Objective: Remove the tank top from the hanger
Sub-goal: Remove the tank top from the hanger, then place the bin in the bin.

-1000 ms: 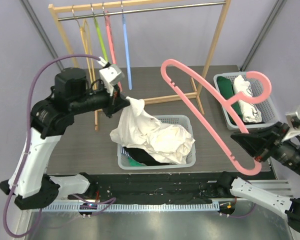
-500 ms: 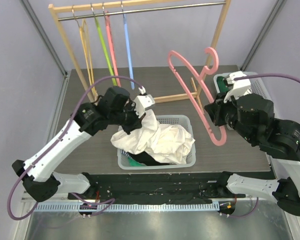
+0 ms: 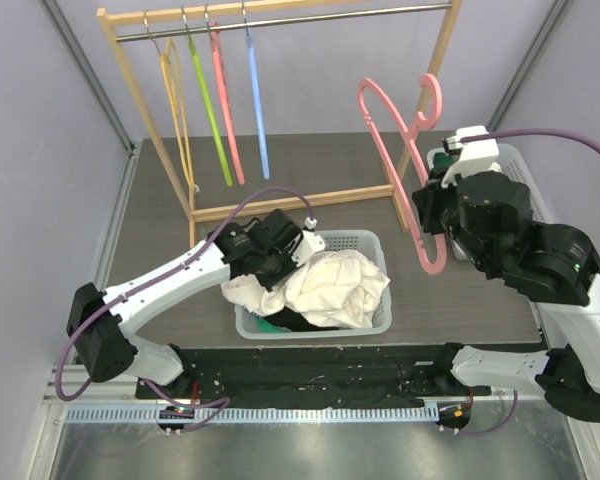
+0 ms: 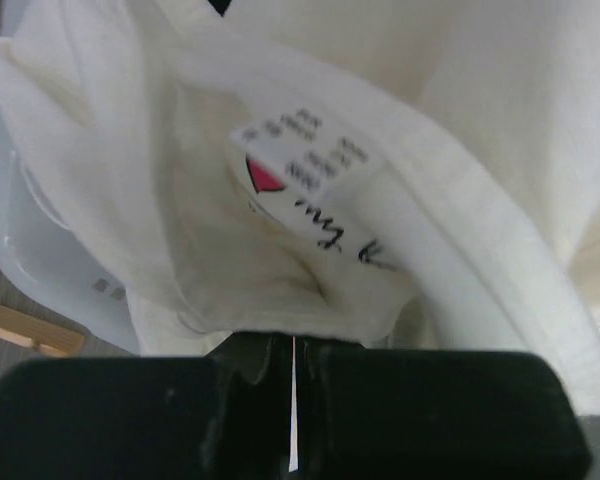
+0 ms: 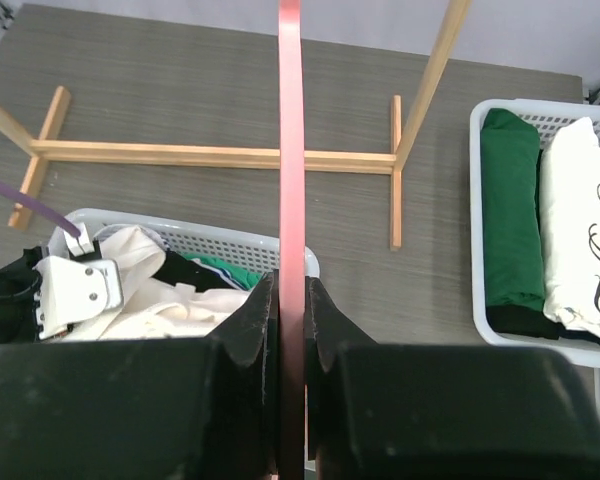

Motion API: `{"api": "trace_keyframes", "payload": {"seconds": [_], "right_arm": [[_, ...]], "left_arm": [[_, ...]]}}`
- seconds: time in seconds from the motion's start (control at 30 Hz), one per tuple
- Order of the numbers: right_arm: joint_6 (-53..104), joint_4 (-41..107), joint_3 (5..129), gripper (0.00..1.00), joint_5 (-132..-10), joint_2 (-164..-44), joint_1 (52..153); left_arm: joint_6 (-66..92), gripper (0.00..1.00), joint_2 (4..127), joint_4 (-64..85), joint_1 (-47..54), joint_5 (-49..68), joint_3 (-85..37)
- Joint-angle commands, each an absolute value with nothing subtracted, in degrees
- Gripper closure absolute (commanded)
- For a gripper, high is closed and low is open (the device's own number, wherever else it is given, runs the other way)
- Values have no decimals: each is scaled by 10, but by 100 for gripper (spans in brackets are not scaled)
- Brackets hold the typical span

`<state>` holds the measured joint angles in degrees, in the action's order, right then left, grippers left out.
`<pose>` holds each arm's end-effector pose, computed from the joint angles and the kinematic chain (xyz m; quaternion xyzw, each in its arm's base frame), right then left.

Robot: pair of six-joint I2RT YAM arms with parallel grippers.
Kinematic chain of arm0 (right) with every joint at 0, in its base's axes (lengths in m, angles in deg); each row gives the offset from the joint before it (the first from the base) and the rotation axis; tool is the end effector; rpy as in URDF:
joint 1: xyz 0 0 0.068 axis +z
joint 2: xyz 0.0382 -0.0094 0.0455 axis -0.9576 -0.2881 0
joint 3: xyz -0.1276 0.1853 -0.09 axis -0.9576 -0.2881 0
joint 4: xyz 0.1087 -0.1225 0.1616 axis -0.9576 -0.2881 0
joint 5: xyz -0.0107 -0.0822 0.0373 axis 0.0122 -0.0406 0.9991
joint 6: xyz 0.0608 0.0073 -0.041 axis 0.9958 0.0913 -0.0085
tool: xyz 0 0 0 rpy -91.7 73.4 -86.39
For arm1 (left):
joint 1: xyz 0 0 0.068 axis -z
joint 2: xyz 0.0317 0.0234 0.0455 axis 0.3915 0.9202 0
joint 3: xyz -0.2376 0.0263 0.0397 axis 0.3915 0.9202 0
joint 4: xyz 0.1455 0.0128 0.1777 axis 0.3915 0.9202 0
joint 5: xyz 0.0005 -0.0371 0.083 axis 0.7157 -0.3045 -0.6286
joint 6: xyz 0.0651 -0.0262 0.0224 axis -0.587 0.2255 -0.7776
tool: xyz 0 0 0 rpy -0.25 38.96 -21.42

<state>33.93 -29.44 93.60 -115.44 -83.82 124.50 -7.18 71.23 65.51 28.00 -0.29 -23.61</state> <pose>0.1169 0.0865 0.4549 -0.0768 0.8027 0.0691 0.5873 0.1682 -0.2055 0.2479 0.4786 0.8441 -0.0753 0.2296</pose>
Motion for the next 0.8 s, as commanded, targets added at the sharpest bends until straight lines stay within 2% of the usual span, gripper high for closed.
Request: {"api": "trace_keyframes", "payload": {"seconds": [0.0, 0.23, 0.4, 0.47, 0.5, 0.57, 0.6, 0.77], "right_arm": [[333, -265, 954, 99, -1173, -859, 1243], [336, -259, 968, 99, -1162, -885, 1240], [333, -255, 974, 99, -1146, -912, 1229], [327, -255, 981, 99, -1140, -918, 1213], [324, -255, 990, 99, -1126, -922, 1205], [317, -255, 1002, 99, -1105, -935, 1175], [315, -259, 1019, 99, -1080, -941, 1164], [295, -274, 1092, 99, -1046, -994, 1132]], "left_arm": [[-102, 100, 715, 617, 296, -11, -187], [-92, 100, 728, 552, 317, -7, -96], [-87, 99, 733, 522, 317, 2, -76], [-79, 85, 730, 524, 317, -3, -83], [-77, 59, 727, 528, 317, -20, -90], [-78, 28, 721, 555, 317, -42, -119], [-78, 17, 718, 565, 317, -63, -142], [-64, 12, 684, 620, 317, -83, -199]]}}
